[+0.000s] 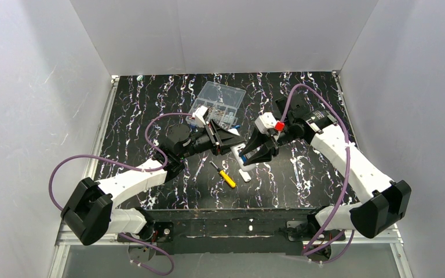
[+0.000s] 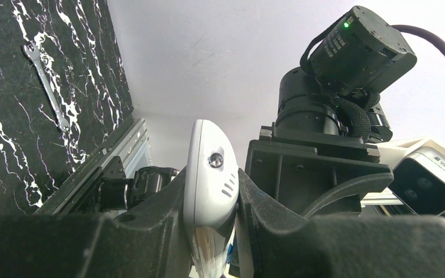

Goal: Load the batteries into the remote control
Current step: Load the battery into the remote control.

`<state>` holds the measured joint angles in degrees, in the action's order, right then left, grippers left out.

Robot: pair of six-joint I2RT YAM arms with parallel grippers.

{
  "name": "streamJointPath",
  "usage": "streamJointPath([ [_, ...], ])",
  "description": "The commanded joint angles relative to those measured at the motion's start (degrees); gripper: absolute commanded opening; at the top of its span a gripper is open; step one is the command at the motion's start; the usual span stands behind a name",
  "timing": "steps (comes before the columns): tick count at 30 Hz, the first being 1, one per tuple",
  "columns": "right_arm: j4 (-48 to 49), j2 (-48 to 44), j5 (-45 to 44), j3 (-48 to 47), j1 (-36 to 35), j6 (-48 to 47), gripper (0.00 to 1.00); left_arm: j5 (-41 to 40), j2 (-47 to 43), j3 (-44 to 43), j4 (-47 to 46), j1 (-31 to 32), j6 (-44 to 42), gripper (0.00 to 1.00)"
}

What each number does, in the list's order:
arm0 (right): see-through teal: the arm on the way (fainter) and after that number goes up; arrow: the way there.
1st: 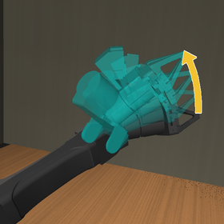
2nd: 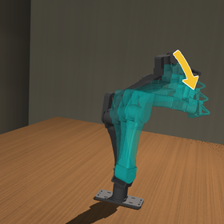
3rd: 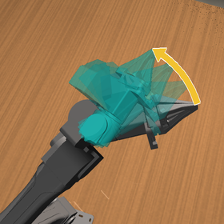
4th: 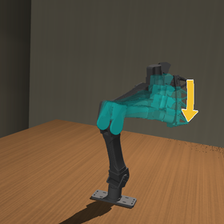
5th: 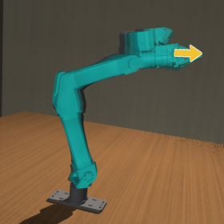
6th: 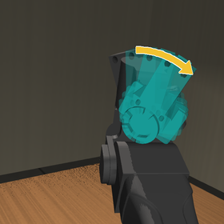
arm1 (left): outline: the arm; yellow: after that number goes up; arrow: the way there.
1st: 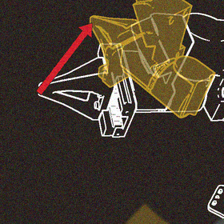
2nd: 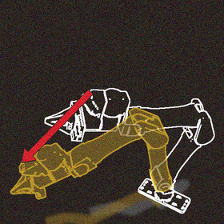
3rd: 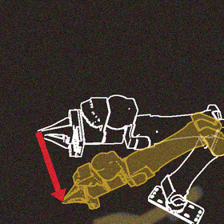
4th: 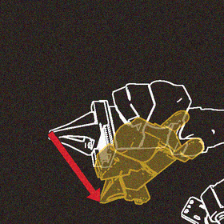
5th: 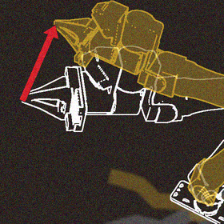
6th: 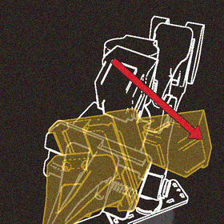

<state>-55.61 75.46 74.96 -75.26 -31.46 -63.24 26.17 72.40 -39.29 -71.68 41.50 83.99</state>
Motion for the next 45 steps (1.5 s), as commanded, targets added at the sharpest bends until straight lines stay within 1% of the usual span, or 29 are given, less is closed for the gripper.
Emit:
streamJointPath([
  [1,-1.8,1.2,-0.5,-2.0,0.3,-0.5,0.41,1.2,-2.3,-4.0,-7.6,0.1,1.8,0.00],
  [26,0.1,3.6,-0.2,-1.9,0.4,-0.3,0.36,1.0,-2.4,-4.6,-8.7,0.2,2.7,0.00],
  [36,0.8,4.7,-1.3,-1.7,0.7,-0.2,0.36,1.0,-2.4,-5.1,-9.0,0.2,3.2,0.00],
  [45,3.4,5.4,-1.4,-1.0,0.9,1.3,0.36,0.8,-2.3,-5.2,-9.7,0.2,3.6,0.00],
])
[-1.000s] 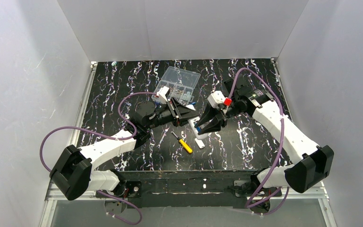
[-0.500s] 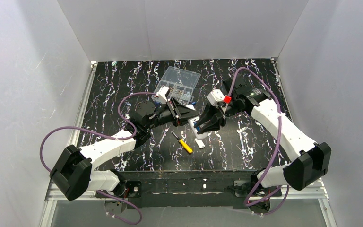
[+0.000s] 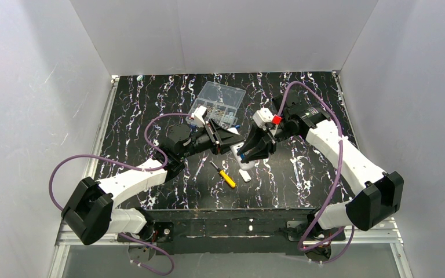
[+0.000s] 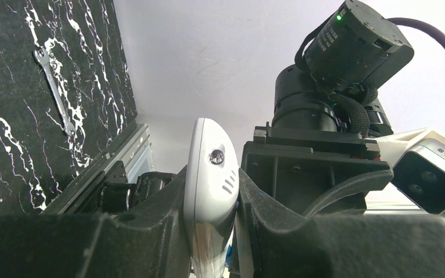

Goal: Load the batteries into the remote control
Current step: Load the battery into the remote control.

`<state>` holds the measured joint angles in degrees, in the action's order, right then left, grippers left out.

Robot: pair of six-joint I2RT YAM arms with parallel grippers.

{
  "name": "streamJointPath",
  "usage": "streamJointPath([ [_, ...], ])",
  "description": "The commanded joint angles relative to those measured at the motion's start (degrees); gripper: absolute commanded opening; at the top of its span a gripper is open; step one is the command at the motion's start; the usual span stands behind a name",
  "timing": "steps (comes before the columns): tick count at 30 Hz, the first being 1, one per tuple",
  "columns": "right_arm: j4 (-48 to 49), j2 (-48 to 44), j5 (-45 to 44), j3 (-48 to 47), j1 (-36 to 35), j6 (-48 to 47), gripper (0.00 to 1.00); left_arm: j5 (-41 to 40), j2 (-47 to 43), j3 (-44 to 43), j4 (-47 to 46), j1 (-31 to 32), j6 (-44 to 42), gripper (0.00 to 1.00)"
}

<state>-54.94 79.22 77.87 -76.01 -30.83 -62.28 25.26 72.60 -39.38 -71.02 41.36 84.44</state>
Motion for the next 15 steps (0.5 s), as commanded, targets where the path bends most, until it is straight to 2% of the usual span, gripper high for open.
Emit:
streamJointPath([
  [1,2.9,1.9,-4.2,-0.3,0.2,0.5,0.36,1.7,-2.6,-5.1,-10.4,0.3,3.2,0.00],
  [15,4.6,2.1,-5.2,1.9,0.2,1.3,0.30,0.6,-2.8,-6.0,-11.5,0.3,3.9,0.00],
])
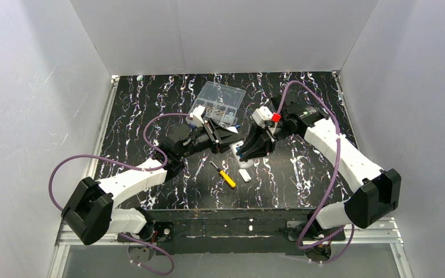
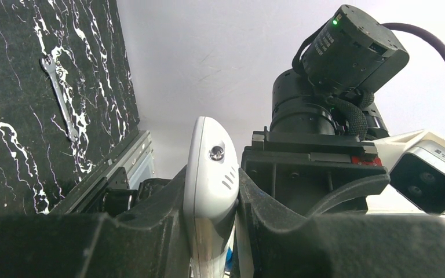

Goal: Load the batteries into the remote control
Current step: Load the battery into the remote control.

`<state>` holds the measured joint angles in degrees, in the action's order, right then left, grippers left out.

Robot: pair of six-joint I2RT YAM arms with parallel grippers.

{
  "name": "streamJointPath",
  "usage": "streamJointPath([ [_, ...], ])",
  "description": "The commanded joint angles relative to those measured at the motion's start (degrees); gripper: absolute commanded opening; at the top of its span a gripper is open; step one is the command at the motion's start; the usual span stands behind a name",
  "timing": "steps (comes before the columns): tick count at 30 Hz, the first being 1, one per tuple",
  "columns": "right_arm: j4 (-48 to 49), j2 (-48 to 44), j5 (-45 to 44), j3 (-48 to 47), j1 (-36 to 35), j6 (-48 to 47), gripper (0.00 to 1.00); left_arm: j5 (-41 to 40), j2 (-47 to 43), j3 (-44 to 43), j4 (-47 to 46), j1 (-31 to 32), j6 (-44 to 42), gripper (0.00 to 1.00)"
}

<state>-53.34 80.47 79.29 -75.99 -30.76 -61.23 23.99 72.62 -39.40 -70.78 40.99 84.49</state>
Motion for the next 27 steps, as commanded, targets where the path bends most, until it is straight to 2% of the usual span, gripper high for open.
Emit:
streamJointPath([
  [1,3.7,0.6,-7.0,2.3,0.2,0.8,0.29,1.8,-2.9,-6.2,-11.7,0.7,3.8,0.00],
  [21,18.3,-1.5,-11.4,9.0,0.2,11.1,0.27,1.4,-3.2,-7.6,-12.4,0.7,4.6,0.00],
  [27,18.8,-0.1,-11.3,8.0,0.2,11.5,0.27,1.7,-3.4,-7.8,-12.6,0.7,4.8,0.00],
])
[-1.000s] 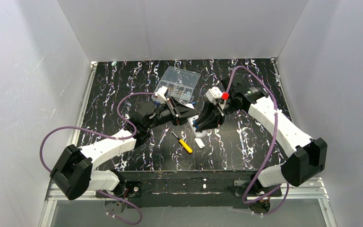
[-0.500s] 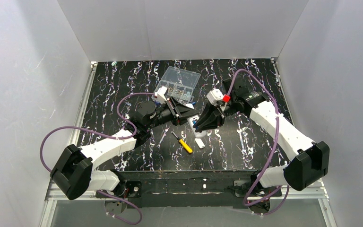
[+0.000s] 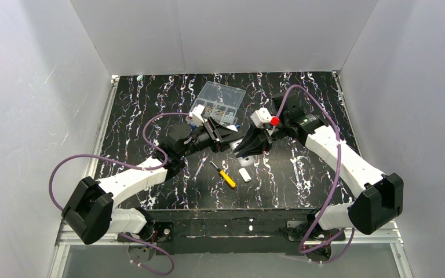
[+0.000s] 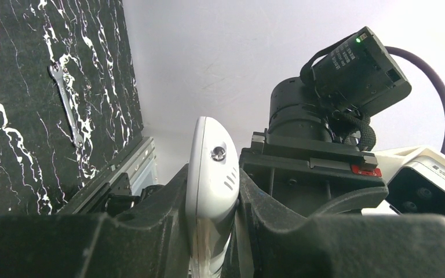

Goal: Load the batteries into the remote control
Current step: Load the battery into the remote control.

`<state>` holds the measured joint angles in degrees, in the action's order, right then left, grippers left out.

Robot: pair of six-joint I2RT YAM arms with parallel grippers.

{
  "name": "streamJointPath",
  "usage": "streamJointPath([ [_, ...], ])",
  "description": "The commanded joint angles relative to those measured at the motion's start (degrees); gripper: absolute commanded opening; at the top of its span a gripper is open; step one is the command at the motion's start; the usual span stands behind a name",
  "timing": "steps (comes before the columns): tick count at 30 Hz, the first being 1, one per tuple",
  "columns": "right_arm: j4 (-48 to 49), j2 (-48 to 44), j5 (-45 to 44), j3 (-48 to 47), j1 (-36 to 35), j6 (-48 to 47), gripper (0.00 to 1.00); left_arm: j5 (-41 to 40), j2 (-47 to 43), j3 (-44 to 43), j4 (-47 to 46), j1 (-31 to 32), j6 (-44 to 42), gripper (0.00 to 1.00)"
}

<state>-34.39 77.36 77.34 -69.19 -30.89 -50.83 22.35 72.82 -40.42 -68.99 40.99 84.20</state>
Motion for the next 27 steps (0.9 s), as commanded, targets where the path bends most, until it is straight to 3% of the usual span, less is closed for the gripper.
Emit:
streamJointPath([
  [1,-0.6,3.4,-9.1,0.8,0.3,0.7,0.27,3.4,-3.7,-6.8,-14.4,0.7,5.1,0.00],
  [17,-5.3,0.0,-5.1,-5.6,0.3,1.1,0.32,4.4,-2.9,-2.9,-13.6,0.7,0.5,0.00],
  [22,5.2,-5.4,-2.8,-3.7,0.2,10.8,0.38,5.0,-1.6,-1.6,-14.3,0.7,-1.4,0.00],
  [27,24.2,-12.5,-5.8,2.5,0.2,27.2,0.42,6.2,-1.0,-0.6,-14.6,0.7,-5.0,0.00],
])
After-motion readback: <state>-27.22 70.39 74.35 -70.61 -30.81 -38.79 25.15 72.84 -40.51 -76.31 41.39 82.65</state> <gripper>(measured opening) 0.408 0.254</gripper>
